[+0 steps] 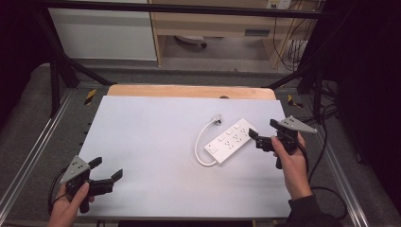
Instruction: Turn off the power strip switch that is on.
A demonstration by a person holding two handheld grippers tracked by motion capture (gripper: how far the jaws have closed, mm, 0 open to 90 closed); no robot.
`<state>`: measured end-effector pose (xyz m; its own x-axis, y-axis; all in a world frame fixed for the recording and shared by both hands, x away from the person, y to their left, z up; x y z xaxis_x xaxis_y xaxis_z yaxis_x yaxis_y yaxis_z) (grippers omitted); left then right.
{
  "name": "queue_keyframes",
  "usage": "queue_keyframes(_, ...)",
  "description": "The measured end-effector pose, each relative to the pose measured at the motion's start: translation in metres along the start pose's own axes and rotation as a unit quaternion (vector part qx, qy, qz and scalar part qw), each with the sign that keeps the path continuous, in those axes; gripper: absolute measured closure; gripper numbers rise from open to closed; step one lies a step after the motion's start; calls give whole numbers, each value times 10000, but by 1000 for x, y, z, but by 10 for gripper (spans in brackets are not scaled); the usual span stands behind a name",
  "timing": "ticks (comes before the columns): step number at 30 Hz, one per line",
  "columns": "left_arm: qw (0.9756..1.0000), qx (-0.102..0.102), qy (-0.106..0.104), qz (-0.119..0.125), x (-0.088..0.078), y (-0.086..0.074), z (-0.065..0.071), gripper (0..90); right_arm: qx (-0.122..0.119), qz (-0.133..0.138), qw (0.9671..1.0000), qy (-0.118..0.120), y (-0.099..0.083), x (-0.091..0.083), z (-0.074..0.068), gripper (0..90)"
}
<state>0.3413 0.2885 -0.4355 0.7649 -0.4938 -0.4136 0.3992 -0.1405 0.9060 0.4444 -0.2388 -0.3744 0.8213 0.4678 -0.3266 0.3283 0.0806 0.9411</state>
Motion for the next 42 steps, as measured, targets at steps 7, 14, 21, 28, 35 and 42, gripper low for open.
queue_keyframes(7,10000,-4,6,10,0,0,0,56,-35,33,10000,-11,-9,-12,4,66)
queue_keyframes(14,10000,-14,13,7,0,0,0,56,19,114,9999,-124,-24,-22,10,45)
queue_keyframes(21,10000,-3,25,0,0,0,0,56,24,70,9999,-105,-39,-28,12,68)
queue_keyframes(28,10000,-8,20,-2,0,0,0,56,108,1,9999,-126,-53,-30,13,50)
queue_keyframes(35,10000,-2,11,9,0,0,0,56,90,-70,9998,-174,-66,-28,12,35)
queue_keyframes(42,10000,5,7,2,0,0,0,56,92,-234,9996,-121,-80,-21,7,30)
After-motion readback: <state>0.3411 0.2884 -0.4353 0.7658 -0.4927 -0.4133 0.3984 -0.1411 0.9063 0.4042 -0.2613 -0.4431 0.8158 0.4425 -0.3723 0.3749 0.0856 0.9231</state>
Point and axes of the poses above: each handheld gripper's, and its own axes: x roughly forward along the jaws, y roughly out of its top, z roughly to its right, the point moved 5 cm from there along x, roughly forward along the jaws
